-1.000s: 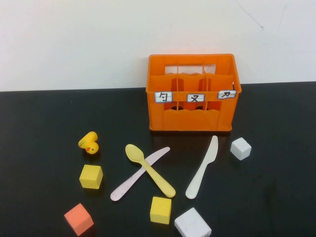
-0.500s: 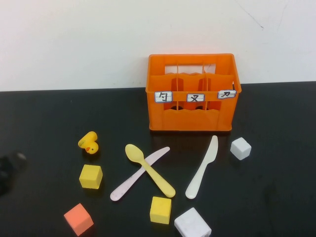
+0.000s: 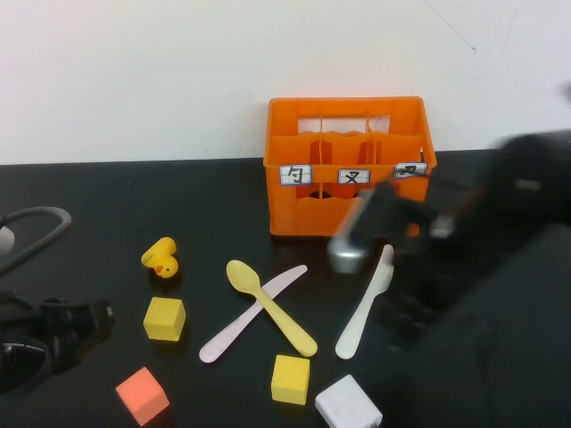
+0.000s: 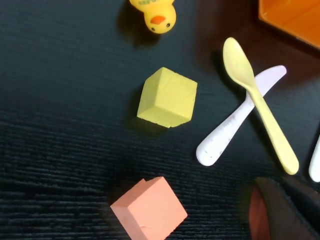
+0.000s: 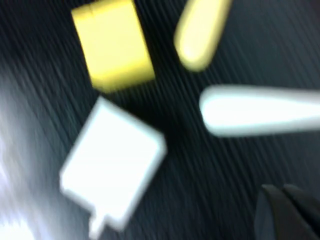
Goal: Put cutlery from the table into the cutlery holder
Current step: Pick up the spoon
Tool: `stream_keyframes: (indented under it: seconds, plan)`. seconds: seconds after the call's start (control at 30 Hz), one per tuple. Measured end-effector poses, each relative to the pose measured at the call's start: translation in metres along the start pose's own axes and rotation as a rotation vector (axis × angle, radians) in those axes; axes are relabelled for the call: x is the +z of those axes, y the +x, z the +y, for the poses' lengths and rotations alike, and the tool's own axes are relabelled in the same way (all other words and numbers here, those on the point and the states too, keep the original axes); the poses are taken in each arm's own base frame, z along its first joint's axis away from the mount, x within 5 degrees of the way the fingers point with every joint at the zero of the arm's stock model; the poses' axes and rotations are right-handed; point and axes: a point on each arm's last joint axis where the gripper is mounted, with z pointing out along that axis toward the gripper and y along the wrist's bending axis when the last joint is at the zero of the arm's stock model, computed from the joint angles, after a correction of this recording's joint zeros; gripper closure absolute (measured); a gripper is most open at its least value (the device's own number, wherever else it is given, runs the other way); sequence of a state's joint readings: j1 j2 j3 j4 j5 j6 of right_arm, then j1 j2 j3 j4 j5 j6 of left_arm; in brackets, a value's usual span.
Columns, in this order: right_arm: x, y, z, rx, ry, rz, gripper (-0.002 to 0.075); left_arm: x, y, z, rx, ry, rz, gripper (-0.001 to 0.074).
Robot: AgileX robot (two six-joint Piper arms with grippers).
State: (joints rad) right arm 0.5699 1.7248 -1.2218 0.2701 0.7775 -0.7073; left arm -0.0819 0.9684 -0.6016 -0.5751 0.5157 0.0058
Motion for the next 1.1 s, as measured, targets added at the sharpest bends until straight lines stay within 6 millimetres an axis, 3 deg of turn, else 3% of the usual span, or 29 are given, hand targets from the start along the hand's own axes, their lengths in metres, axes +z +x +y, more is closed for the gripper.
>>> stream_keyframes:
  seconds: [0.13, 0.2, 0.43, 0.63, 0.87, 0.97, 1.1]
  plan:
    - [0.029, -0.033, -0.005, -0.028, -0.045, 0.02, 0.0728, 0.0, 0.0, 0.0, 0.005, 0.0, 0.0, 0.0736]
    - [0.034, -0.044, -0.01, -0.033, -0.056, 0.021, 0.0728, 0.0, 0.0, 0.0, 0.006, 0.0, 0.002, 0.0736]
    - [0.025, -0.051, -0.013, -0.066, -0.034, 0.039, 0.0728, 0.012, 0.004, -0.007, 0.023, 0.049, 0.089, 0.0736]
    - [0.011, -0.049, -0.013, -0.015, -0.022, 0.043, 0.0728, 0.052, 0.007, -0.039, 0.05, 0.129, 0.222, 0.0736]
    - [-0.029, -0.038, -0.03, 0.097, 0.028, -0.013, 0.0728, 0.109, 0.009, -0.077, 0.021, 0.121, 0.297, 0.0736]
    - [-0.061, -0.03, -0.037, 0.122, 0.076, -0.059, 0.0728, 0.131, 0.007, -0.081, -0.052, 0.078, 0.328, 0.0736]
    - [-0.118, -0.009, -0.045, 0.155, 0.182, -0.12, 0.0728, 0.155, 0.003, -0.082, -0.102, 0.034, 0.357, 0.0699]
